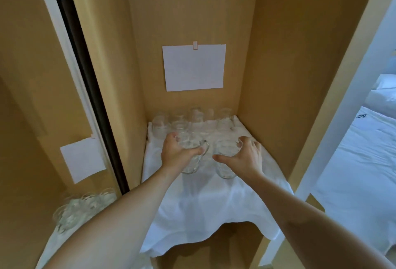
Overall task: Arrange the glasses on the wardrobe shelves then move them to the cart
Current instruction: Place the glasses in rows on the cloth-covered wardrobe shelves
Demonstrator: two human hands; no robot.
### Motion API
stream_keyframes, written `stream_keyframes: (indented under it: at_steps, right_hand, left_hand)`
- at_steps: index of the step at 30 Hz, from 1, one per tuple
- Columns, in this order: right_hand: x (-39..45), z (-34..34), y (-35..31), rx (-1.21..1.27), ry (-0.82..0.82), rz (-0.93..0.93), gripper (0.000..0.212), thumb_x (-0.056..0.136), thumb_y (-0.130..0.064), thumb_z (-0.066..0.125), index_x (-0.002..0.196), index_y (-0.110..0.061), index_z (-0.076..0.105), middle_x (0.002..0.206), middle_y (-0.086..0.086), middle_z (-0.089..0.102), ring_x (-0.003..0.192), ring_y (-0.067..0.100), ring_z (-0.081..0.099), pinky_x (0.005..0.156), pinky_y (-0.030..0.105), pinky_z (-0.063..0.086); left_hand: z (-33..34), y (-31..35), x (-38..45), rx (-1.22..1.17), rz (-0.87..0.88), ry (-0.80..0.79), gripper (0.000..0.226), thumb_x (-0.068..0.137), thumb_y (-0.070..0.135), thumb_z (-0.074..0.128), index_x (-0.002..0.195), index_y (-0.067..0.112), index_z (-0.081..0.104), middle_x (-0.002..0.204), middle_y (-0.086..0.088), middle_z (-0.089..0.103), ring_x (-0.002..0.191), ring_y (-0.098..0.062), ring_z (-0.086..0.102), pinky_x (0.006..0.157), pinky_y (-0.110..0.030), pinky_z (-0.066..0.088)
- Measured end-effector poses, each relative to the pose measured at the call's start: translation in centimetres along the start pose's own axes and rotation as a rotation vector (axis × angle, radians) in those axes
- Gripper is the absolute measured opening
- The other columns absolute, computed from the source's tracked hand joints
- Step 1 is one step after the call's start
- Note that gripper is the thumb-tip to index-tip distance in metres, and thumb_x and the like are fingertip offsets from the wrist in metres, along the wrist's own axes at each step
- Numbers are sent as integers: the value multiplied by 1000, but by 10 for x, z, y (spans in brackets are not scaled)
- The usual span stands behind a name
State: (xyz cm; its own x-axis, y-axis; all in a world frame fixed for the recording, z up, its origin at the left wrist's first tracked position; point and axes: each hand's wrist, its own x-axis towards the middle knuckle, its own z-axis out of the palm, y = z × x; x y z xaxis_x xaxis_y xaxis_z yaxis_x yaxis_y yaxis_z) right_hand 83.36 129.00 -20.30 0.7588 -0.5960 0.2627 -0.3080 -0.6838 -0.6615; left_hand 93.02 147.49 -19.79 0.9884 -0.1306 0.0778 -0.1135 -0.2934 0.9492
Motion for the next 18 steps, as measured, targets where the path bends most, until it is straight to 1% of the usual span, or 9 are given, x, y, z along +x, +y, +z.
stream_keyframes:
  at_steps: [1, 3, 6, 8, 11, 14, 16, 18]
  right_hand:
    - [7, 6, 1, 1, -5, 2, 115, 48, -81, 73, 138, -15, 47, 130, -4, 56, 130, 20, 37, 103, 36, 42]
    - [18, 17, 5, -1, -7, 1, 114, 50, -79, 77, 138, -14, 47, 129, -2, 57, 130, 21, 38, 104, 38, 42]
    - [28, 33, 10, 7, -12, -4, 112, 51, -76, 81, 137, -13, 48, 126, -1, 58, 129, 21, 39, 102, 38, 44]
    - [34, 41, 13, 22, -14, -5, 112, 50, -76, 83, 136, -13, 49, 125, -1, 59, 128, 21, 39, 101, 38, 46]
    - [44, 53, 20, 23, -42, -6, 116, 45, -78, 81, 136, -14, 50, 126, -2, 59, 128, 21, 41, 99, 35, 47]
    - [57, 60, 30, 25, -84, 3, 120, 41, -81, 80, 136, -14, 51, 126, -1, 59, 127, 21, 42, 94, 30, 43]
    - [65, 64, 37, 27, -101, -7, 121, 38, -82, 78, 134, -13, 52, 125, 0, 60, 125, 23, 44, 92, 31, 44]
    - [73, 67, 44, 42, -103, -11, 120, 37, -80, 81, 133, -13, 52, 123, 1, 60, 124, 24, 45, 92, 32, 46]
  left_hand:
    - [3, -4, 7, 5, -1, -3, 112, 34, 59, 89, 130, 24, 43, 126, 4, 52, 118, -20, 54, 99, -43, 50]
    - [10, -13, 19, 17, 2, -9, 110, 42, 48, 97, 134, 21, 42, 129, 2, 53, 120, -21, 53, 101, -44, 49]
    - [20, -29, 30, 36, -17, -8, 109, 49, 36, 101, 138, 18, 41, 132, -1, 53, 123, -22, 53, 103, -42, 49]
    - [25, -37, 35, 60, -16, 10, 109, 50, 35, 101, 139, 16, 41, 132, -1, 53, 122, -21, 54, 102, -37, 49]
    - [32, -47, 40, 71, -14, 50, 108, 50, 35, 102, 137, 13, 42, 131, -1, 52, 120, -19, 53, 96, -30, 47]
    - [41, -53, 44, 63, -44, 95, 108, 50, 35, 101, 137, 11, 42, 131, -2, 51, 120, -19, 52, 95, -28, 46]
    - [47, -54, 47, 66, -53, 114, 110, 49, 35, 101, 137, 10, 42, 131, -3, 52, 119, -19, 53, 93, -27, 45]
    - [53, -56, 51, 66, -60, 141, 109, 48, 34, 102, 137, 10, 42, 129, -4, 52, 117, -20, 54, 90, -26, 44]
